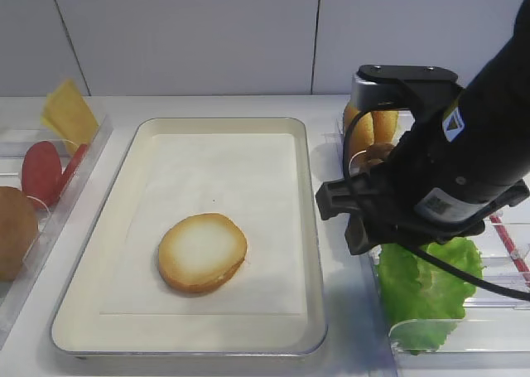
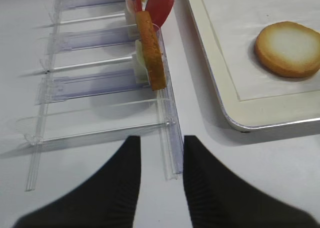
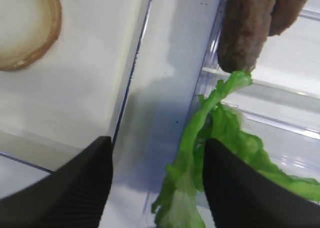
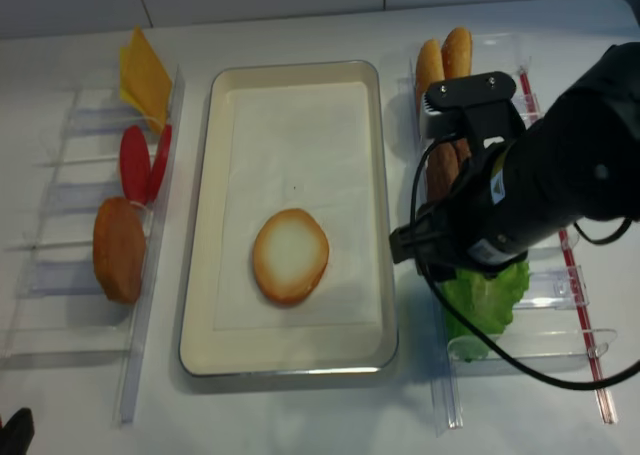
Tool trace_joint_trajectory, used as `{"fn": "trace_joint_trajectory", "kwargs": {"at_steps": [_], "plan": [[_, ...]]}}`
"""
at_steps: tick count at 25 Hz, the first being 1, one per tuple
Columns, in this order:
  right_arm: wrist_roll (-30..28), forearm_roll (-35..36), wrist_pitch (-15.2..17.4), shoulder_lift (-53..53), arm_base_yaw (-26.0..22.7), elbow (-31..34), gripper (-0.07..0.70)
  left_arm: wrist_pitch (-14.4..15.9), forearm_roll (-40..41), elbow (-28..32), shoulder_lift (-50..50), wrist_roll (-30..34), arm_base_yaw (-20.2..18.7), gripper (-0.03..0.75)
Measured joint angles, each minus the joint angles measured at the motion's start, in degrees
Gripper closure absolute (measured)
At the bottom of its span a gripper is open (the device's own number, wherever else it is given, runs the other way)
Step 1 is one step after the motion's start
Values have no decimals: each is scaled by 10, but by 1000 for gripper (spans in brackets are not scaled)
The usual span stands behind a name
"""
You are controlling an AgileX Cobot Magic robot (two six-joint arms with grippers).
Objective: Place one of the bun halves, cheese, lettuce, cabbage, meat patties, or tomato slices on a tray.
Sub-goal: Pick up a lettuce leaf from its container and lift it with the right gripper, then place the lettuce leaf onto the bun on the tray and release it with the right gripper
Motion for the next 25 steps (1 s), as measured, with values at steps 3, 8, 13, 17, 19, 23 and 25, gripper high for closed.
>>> {"fn": "trace_joint_trajectory", "kwargs": {"at_steps": [3, 8, 13, 17, 19, 23, 25], "plan": [[3, 0, -2, 0, 0, 0, 372, 0, 0, 0, 0, 0, 0, 493], [2, 0, 11, 0, 2, -12, 580, 0, 0, 0, 0, 0, 0, 495], [-13, 7, 27, 4, 36, -94, 594, 0, 0, 0, 0, 0, 0, 495], [-42, 45, 26, 42, 64, -166, 596, 0, 0, 0, 0, 0, 0, 495], [-70, 80, 19, 77, 68, -187, 597, 0, 0, 0, 0, 0, 0, 495], [-137, 173, -6, 157, 70, -230, 597, 0, 0, 0, 0, 0, 0, 495], [-173, 217, -11, 196, 71, -252, 597, 0, 0, 0, 0, 0, 0, 495]]}}
